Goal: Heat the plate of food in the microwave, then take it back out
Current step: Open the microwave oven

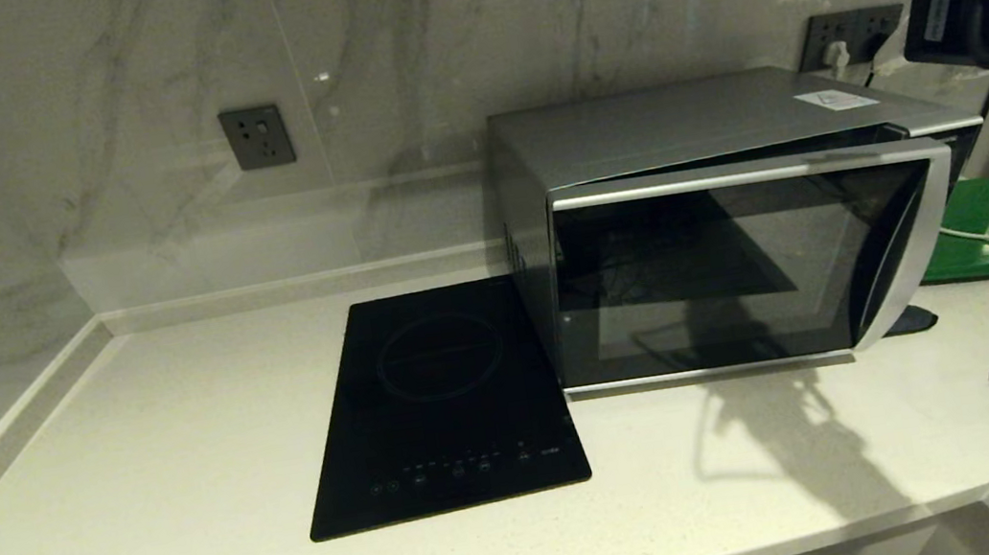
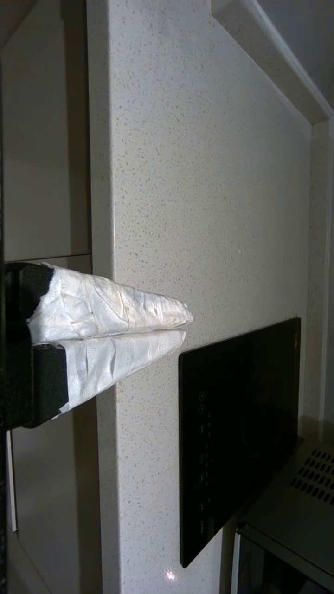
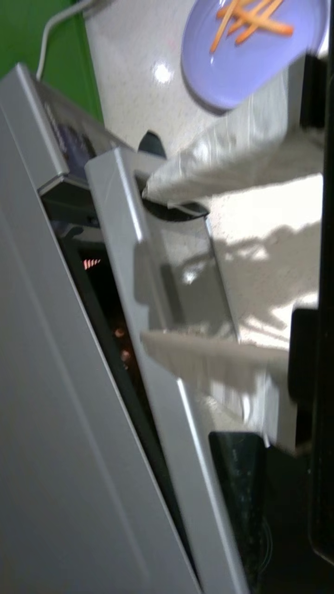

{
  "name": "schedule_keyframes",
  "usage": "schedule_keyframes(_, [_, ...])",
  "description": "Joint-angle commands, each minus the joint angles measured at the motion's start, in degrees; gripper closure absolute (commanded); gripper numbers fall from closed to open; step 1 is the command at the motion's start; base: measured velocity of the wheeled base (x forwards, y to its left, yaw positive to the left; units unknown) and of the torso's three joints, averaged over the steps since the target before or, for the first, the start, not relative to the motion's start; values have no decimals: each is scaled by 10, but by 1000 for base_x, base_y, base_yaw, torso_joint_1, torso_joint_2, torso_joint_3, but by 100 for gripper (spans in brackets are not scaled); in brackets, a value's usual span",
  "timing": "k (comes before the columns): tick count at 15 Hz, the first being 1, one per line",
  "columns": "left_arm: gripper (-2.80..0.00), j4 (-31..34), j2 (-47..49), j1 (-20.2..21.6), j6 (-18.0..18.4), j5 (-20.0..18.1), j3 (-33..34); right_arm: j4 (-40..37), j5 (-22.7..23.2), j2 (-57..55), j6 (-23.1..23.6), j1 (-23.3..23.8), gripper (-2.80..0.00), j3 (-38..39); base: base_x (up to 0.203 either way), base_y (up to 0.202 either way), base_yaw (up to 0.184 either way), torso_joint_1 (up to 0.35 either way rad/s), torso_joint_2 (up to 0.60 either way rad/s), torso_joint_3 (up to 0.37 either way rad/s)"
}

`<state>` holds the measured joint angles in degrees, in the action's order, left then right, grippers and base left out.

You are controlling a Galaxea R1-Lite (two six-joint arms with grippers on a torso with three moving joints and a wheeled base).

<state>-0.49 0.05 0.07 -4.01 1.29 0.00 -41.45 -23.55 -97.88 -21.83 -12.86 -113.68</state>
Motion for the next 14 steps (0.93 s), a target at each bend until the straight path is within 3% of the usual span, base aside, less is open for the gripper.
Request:
schedule_keyframes(1, [0, 0, 0, 0, 0, 0, 0, 15, 4, -22, -1, 16, 0, 0, 0, 0, 0, 0, 0, 0])
schedule_keyframes(6, [0, 0, 0, 0, 0, 0, 0, 19, 9, -45, -3, 50, 0, 0, 0, 0, 0, 0, 0, 0])
schedule_keyframes(14, [0, 0, 0, 0, 0, 0, 0, 94, 33, -110, -3, 111, 0, 3, 0, 0, 0, 0, 0, 0])
